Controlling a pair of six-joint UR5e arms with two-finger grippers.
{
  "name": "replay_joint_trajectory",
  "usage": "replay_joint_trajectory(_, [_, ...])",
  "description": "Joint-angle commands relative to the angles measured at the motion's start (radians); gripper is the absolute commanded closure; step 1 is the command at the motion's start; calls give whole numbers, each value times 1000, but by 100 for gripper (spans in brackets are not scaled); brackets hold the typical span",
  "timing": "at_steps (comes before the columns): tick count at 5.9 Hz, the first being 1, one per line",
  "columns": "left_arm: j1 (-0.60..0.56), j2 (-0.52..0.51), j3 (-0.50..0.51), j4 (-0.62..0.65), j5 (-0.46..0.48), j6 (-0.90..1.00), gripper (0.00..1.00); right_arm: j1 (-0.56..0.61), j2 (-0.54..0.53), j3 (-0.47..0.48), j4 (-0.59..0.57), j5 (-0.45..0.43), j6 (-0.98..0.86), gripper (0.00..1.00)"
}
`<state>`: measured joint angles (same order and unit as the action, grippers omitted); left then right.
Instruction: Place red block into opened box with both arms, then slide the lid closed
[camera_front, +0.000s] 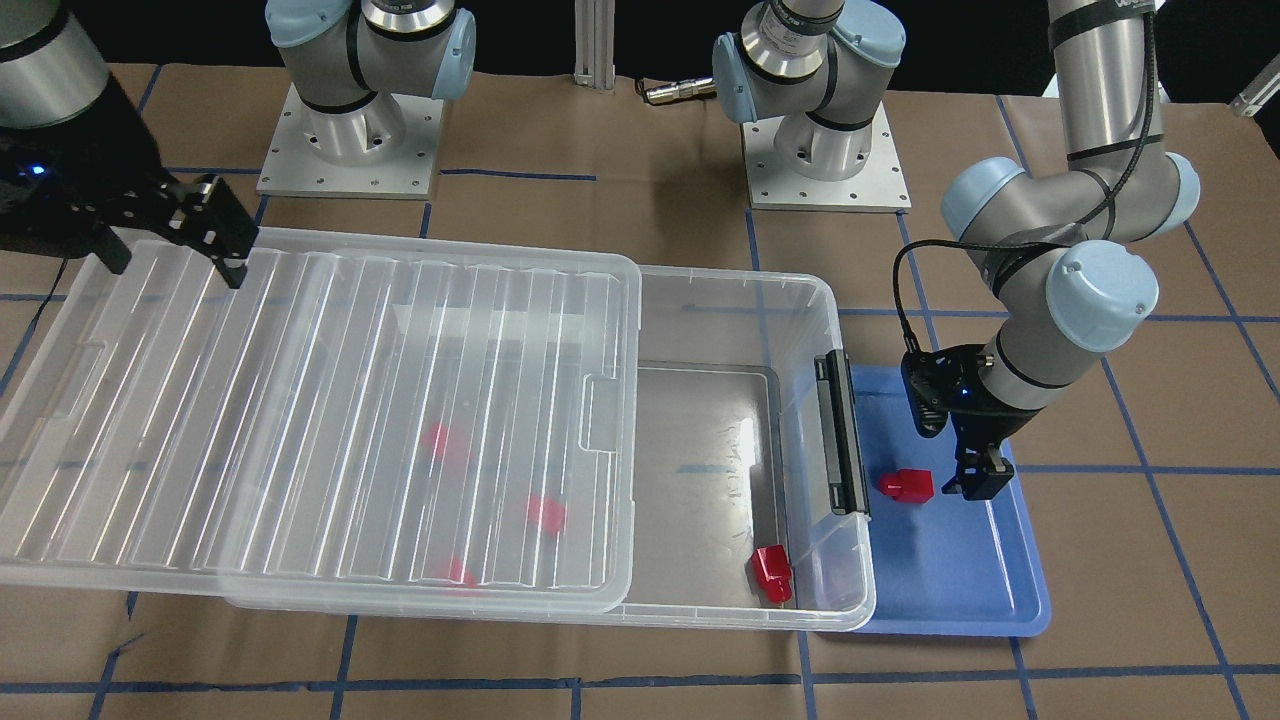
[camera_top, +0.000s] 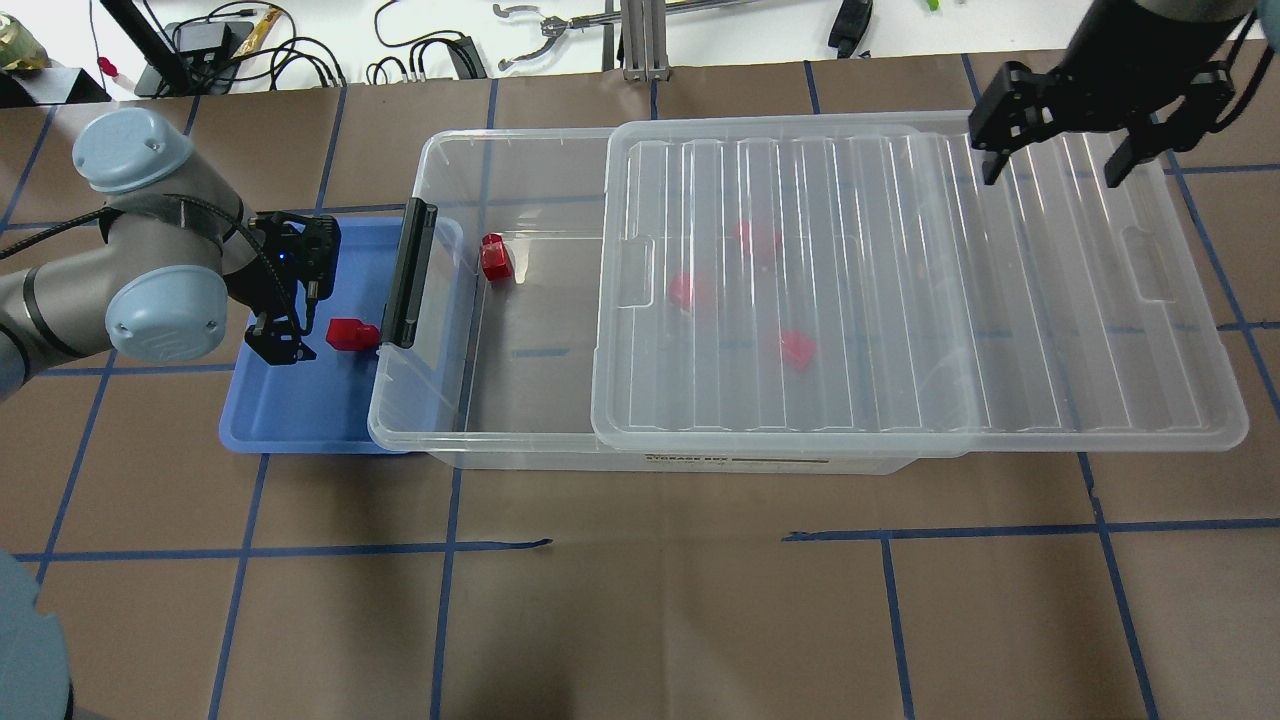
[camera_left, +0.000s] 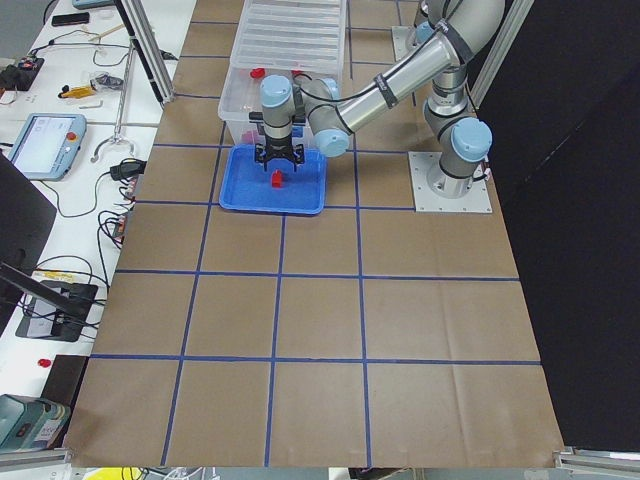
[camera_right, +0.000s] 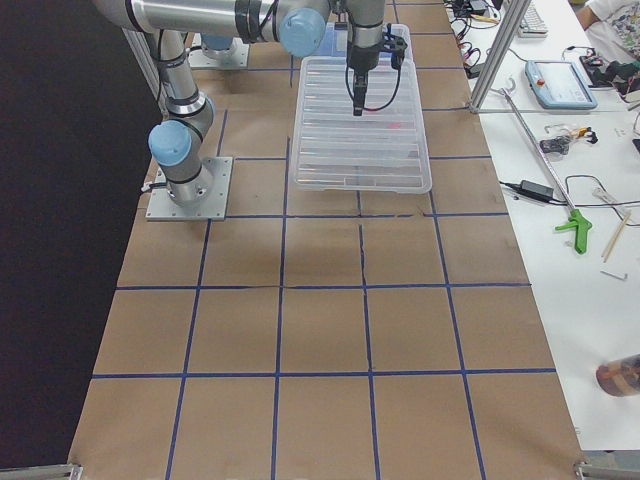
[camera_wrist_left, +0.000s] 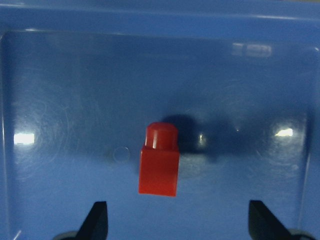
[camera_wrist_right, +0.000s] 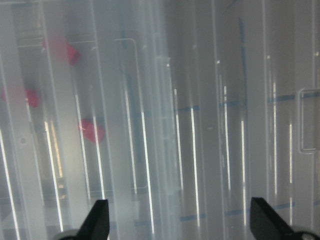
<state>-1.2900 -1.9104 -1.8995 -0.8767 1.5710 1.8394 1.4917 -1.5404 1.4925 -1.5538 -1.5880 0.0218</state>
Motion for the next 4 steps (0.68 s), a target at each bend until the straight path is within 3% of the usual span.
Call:
replay_joint_trajectory(1, [-9, -88, 0, 51, -22, 3, 2, 68, 2, -9, 9, 22, 41, 0])
replay_joint_trajectory(2, [-9, -99, 2, 53, -22, 4, 7, 77, -3, -9, 9, 22, 43, 0])
replay_joint_trajectory(4, [-9, -91, 3, 51, -19, 9, 68, 108, 2, -20, 9, 22, 43, 0])
